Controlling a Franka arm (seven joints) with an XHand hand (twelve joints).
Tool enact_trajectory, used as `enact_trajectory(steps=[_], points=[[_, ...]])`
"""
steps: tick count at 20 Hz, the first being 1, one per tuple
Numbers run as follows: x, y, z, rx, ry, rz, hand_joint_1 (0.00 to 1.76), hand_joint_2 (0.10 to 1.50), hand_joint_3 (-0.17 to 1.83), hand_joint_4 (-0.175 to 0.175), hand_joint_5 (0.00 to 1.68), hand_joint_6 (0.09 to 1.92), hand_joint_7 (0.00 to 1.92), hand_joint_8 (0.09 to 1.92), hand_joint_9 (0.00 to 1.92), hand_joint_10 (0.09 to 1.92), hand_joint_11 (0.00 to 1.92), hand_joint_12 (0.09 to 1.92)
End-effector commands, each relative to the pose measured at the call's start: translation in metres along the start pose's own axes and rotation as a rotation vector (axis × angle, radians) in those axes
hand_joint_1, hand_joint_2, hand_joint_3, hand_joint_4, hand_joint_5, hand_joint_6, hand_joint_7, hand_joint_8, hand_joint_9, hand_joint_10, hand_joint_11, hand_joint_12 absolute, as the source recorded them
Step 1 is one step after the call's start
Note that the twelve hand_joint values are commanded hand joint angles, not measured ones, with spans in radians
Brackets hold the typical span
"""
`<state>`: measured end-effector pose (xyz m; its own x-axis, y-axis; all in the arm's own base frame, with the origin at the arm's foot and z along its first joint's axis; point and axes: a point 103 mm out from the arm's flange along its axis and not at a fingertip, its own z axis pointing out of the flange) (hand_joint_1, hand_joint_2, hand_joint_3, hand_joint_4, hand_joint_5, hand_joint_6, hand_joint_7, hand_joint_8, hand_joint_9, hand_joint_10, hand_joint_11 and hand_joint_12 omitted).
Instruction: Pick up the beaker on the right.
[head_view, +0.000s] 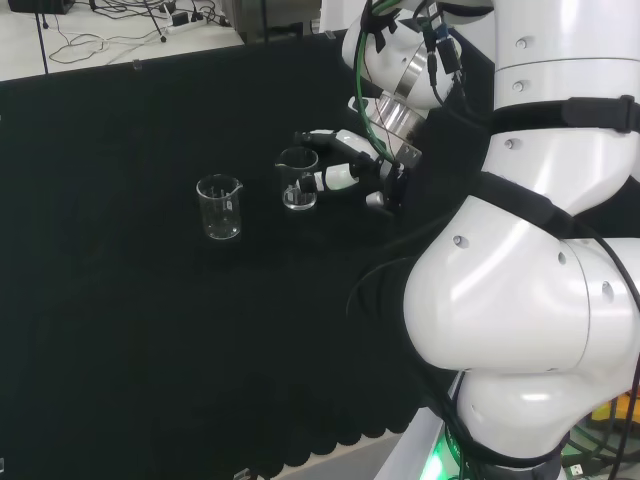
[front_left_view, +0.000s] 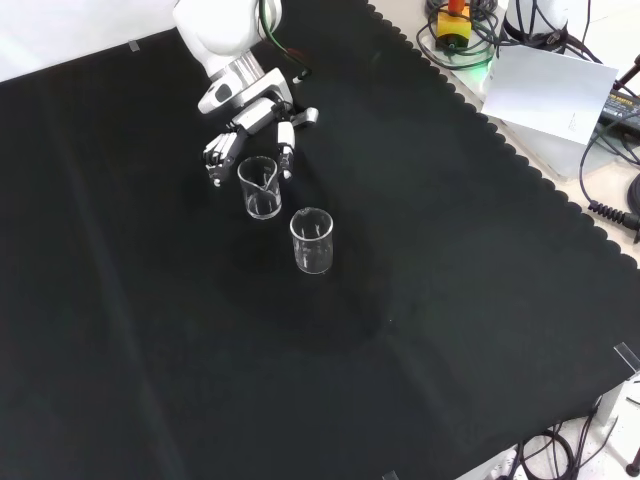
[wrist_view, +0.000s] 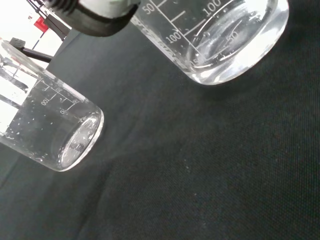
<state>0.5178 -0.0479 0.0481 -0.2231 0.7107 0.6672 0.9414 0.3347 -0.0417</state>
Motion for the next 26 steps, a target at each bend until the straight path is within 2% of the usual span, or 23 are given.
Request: enact_trajectory(steps=[1, 20, 26], points=[[-0.002, 0.001, 0.003, 0.010, 0.017, -0.006, 0.85, 0.82, -0.17, -0.043, 0.43, 0.09, 0.24, 0.67, 0.32, 0.63, 0.00, 1.34], [0.003, 0.010, 0.014, -0.010, 0.091, -0.045, 0.84, 0.82, -0.17, -0.042, 0.43, 0.09, 0.25, 0.67, 0.35, 0.63, 0.00, 1.36], [0.002, 0.010, 0.018, 0.004, 0.090, -0.038, 0.84, 0.82, -0.17, -0.043, 0.44, 0.09, 0.26, 0.67, 0.36, 0.63, 0.00, 1.37]])
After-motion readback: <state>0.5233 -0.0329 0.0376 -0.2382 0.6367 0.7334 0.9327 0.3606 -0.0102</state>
